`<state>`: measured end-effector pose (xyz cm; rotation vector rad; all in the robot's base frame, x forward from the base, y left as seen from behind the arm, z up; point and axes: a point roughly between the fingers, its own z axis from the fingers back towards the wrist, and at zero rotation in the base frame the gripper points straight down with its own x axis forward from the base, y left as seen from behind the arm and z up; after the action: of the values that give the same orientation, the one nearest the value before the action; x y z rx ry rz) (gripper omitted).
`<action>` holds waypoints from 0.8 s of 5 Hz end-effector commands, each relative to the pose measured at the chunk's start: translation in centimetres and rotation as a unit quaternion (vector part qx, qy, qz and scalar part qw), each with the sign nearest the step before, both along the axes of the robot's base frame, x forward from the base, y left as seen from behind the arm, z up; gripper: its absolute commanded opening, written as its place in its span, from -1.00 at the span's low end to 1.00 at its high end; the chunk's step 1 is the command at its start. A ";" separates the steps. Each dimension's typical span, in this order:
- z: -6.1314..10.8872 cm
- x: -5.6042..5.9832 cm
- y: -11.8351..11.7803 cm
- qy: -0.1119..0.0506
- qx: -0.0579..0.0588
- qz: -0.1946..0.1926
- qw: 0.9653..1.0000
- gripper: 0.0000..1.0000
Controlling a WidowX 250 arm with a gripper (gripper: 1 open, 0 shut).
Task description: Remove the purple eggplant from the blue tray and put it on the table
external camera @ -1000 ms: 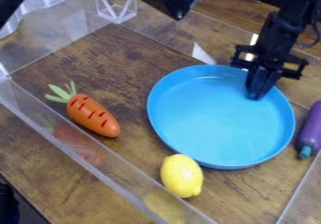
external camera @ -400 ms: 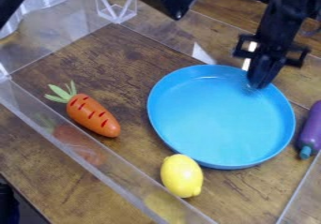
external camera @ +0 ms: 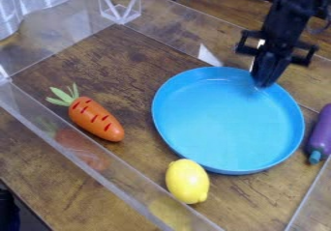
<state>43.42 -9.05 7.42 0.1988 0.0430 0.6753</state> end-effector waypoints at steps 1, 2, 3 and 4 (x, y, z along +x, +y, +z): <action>4.4 1.1 1.3 -0.039 -0.003 0.016 0.999 -1.00; 4.9 0.3 1.6 -0.042 0.001 0.031 0.999 -1.00; 5.3 -0.4 1.8 -0.042 0.004 0.047 0.998 -1.00; 5.0 -0.9 2.0 -0.039 0.009 0.065 0.997 -1.00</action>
<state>42.15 -7.19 6.91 0.2643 0.0882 0.7919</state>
